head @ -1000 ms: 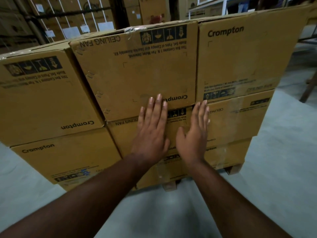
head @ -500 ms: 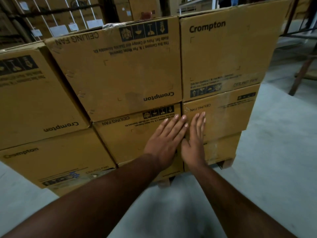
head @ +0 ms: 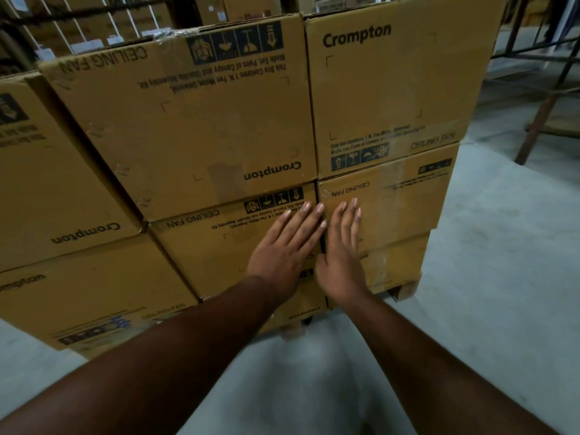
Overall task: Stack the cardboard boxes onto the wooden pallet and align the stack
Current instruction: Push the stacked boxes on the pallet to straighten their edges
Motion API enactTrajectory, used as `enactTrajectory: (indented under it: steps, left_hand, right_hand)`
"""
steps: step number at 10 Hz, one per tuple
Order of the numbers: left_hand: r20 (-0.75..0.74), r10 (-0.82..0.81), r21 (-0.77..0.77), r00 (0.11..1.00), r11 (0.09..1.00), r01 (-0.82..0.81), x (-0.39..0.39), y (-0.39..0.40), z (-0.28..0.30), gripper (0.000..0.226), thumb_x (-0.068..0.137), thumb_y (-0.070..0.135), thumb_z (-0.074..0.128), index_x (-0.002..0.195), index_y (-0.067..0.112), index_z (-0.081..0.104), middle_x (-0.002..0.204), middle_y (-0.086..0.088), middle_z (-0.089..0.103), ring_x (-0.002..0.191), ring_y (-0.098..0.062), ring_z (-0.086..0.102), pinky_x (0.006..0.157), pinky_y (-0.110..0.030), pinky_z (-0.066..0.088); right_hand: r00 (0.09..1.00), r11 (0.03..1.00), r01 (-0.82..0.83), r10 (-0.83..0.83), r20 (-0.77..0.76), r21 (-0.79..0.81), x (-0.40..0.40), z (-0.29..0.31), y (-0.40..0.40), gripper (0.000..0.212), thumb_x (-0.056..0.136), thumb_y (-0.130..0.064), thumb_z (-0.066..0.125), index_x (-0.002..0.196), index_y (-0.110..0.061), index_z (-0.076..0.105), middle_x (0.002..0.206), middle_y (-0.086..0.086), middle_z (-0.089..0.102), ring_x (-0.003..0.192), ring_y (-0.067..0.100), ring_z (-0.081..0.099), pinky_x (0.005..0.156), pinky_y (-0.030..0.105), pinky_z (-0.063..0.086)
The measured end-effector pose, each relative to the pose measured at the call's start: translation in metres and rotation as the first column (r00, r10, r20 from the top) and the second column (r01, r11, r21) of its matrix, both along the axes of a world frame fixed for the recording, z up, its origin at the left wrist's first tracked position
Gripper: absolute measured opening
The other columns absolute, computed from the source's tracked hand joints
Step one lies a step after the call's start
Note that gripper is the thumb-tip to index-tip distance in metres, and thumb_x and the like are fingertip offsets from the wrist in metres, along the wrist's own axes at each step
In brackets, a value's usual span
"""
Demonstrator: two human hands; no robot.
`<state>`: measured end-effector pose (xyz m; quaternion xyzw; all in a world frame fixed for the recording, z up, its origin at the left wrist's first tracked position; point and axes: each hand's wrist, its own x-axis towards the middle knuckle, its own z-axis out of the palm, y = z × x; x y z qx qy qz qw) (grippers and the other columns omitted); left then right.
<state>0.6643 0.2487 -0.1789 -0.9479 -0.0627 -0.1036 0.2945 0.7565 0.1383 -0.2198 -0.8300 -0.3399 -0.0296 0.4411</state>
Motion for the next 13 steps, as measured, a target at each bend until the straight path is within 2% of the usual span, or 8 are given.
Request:
enactTrajectory:
  steps: [2,4,8,9,10,11,12,13]
  left_hand:
    - [-0.002,0.024,0.01,1.0,1.0,-0.024,0.001,-0.002,-0.001,0.097,0.101,0.05,0.044,0.159,0.013,-0.024,0.162,-0.013,-0.04,0.152,-0.03,-0.034,0.127,-0.048,-0.009]
    - [0.012,0.015,-0.005,1.0,1.0,-0.015,0.003,-0.003,-0.002,0.096,0.101,0.05,0.043,0.16,0.013,-0.023,0.163,-0.013,-0.038,0.152,-0.03,-0.033,0.128,-0.048,-0.008]
    - [0.038,-0.025,-0.028,0.999,0.999,0.026,0.008,-0.003,-0.012,0.088,0.103,0.049,0.036,0.161,0.008,-0.015,0.166,-0.013,-0.032,0.154,-0.031,-0.03,0.127,-0.048,-0.012]
    - [0.083,-0.087,-0.06,0.993,0.994,0.092,0.004,0.002,-0.014,0.088,0.1,0.04,0.046,0.164,0.008,-0.006,0.171,-0.012,-0.019,0.157,-0.03,-0.019,0.129,-0.049,0.0]
    - [0.158,-0.094,-0.109,0.983,0.988,0.112,-0.019,0.017,-0.02,0.099,0.088,0.019,0.065,0.164,0.007,0.003,0.173,-0.013,-0.006,0.16,-0.03,-0.005,0.129,-0.051,0.01]
    - [0.143,0.033,-0.134,0.989,0.991,-0.013,-0.054,0.041,-0.034,0.114,0.079,0.023,0.08,0.164,0.006,0.005,0.173,-0.014,-0.002,0.16,-0.032,-0.001,0.128,-0.052,0.007]
    - [0.163,0.055,-0.115,0.985,0.993,-0.036,-0.086,0.058,-0.048,0.111,0.081,0.028,0.077,0.164,0.005,0.007,0.173,-0.015,-0.001,0.16,-0.033,0.001,0.128,-0.052,0.006]
    - [0.202,0.085,-0.28,0.976,0.96,-0.026,-0.105,0.048,-0.035,0.095,0.087,0.028,0.061,0.164,0.004,0.012,0.172,-0.015,0.003,0.159,-0.034,0.001,0.129,-0.052,0.009]
  right_hand:
    - [0.999,0.999,-0.045,0.045,-0.013,0.005,0.005,-0.001,0.001,0.106,0.098,-0.002,0.055,0.158,-0.027,-0.029,0.16,-0.015,-0.046,0.149,0.014,-0.041,0.122,0.041,0.014]
    - [0.999,0.998,-0.046,0.046,-0.01,-0.031,0.007,-0.002,-0.001,0.11,0.097,-0.004,0.057,0.155,-0.029,-0.033,0.16,-0.013,-0.046,0.148,0.014,-0.042,0.126,0.055,0.025]
    - [1.0,0.995,0.001,0.001,0.023,-0.102,0.005,-0.001,0.011,0.093,0.1,-0.032,0.043,0.161,-0.015,-0.025,0.163,-0.003,-0.044,0.151,0.021,-0.04,0.129,0.054,0.017]
    - [0.997,0.996,0.049,-0.044,0.07,-0.069,0.004,-0.008,0.005,0.103,0.096,-0.02,0.057,0.162,-0.022,-0.022,0.166,-0.007,-0.038,0.155,0.018,-0.032,0.125,0.057,0.027]
    - [0.943,0.981,0.077,-0.014,0.331,-0.178,0.002,-0.022,-0.004,0.111,0.091,-0.027,0.067,0.165,-0.022,-0.015,0.172,0.001,-0.026,0.159,0.025,-0.018,0.128,0.055,0.017]
    - [0.893,0.948,0.092,0.057,0.446,-0.306,0.002,-0.03,-0.002,0.114,0.089,-0.041,0.07,0.166,-0.02,-0.012,0.173,0.005,-0.022,0.16,0.031,-0.012,0.127,0.057,0.016]
    - [0.861,0.971,0.082,0.046,0.507,-0.226,0.0,-0.029,-0.001,0.104,0.091,-0.034,0.066,0.167,-0.016,-0.003,0.175,0.008,-0.01,0.161,0.032,-0.006,0.127,0.058,0.017]
    - [0.844,0.992,-0.117,0.129,0.521,-0.056,-0.03,-0.01,0.004,0.078,0.092,-0.016,0.061,0.162,-0.009,0.029,0.169,0.012,0.03,0.158,0.03,0.024,0.126,0.055,0.025]
